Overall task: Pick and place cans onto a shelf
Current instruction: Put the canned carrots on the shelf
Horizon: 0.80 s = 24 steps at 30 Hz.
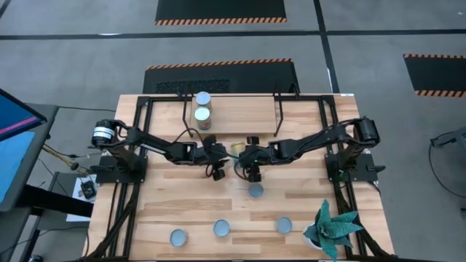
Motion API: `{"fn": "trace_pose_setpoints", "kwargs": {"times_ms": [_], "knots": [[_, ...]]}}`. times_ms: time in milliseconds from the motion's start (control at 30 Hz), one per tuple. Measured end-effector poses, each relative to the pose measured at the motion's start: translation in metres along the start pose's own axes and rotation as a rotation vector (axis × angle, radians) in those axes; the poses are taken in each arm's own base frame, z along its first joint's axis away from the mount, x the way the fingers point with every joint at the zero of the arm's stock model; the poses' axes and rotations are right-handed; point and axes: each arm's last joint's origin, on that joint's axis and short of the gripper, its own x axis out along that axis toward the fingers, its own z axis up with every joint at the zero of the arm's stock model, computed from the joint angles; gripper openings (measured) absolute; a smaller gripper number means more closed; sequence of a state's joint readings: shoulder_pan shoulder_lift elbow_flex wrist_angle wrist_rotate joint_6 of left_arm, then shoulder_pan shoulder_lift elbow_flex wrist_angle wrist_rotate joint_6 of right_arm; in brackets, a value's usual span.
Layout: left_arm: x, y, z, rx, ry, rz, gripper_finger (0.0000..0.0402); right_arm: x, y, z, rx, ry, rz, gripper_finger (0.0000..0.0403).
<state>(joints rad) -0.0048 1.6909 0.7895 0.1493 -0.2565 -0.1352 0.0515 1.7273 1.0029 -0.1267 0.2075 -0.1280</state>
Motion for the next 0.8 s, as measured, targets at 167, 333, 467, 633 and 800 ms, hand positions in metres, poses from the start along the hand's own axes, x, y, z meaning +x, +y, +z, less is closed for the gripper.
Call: {"fn": "trace_pose_setpoints", "kwargs": {"times_ms": [167, 333, 467, 633, 800], "knots": [[0.002, 0.007, 0.000, -0.016, 0.005, -0.001, 0.0096, 0.003, 0.001, -0.002, 0.001, 0.015, -0.006, 0.0244], [0.002, 0.008, 0.001, -0.022, 0.000, -0.015, 0.0096, 0.003, -0.002, -0.004, -0.001, 0.041, -0.046, 0.0244], [0.002, 0.007, 0.004, -0.032, -0.032, -0.027, 0.0096, 0.004, -0.005, -0.008, -0.004, 0.080, -0.114, 0.0244], [0.002, 0.007, 0.006, -0.041, -0.049, -0.029, 0.0096, 0.004, -0.005, -0.011, -0.009, 0.110, -0.129, 0.0244], [0.002, 0.007, 0.006, -0.041, -0.049, -0.035, 0.0096, 0.004, -0.007, -0.011, 0.031, 0.110, -0.192, 0.0244]]}}
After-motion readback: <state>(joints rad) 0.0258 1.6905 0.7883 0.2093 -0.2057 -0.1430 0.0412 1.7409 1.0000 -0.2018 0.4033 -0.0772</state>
